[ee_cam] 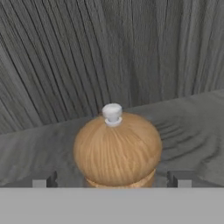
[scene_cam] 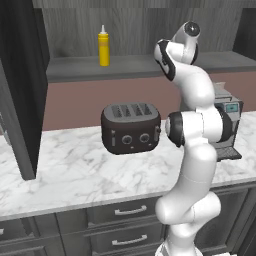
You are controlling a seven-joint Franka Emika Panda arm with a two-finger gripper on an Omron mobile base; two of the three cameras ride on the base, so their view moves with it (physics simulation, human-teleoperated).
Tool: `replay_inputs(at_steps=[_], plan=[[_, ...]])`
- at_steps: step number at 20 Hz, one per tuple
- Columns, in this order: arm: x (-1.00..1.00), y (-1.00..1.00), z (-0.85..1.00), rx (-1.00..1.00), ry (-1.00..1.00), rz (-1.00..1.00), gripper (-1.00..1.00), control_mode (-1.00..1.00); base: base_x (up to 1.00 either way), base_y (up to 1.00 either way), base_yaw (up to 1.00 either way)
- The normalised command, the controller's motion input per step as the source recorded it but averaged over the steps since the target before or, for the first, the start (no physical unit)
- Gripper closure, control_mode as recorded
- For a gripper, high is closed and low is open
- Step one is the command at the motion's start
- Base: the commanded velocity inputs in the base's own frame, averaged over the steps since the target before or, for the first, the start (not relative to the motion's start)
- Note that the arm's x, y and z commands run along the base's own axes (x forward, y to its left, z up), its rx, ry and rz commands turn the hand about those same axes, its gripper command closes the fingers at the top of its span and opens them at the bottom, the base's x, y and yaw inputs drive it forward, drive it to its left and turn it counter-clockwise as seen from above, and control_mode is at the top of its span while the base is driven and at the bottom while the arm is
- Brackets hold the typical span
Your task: Take 2 condiments from the cabinet and move them on the counter near the stove.Make sure the condiments are lined up with each other, next to each other.
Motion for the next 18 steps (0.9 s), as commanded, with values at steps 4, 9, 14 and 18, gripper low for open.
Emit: replay_inputs(at_steps=[4,9,14,18], plan=[[0.10,-0.01,0.00,0.00,0.00,0.00,-1.00,-1.00,0.00,0.00,0.00],[0.00,0.00,0.00,0.00,0.00,0.00,1.00,-1.00,0.00,0.00,0.00],[0.00,0.00,0.00,0.00,0.00,0.00,1.00,-1.00,0.00,0.00,0.00],[0.00,0.00,0.00,0.00,0.00,0.00,1.00,-1.00,0.00,0.00,0.00]])
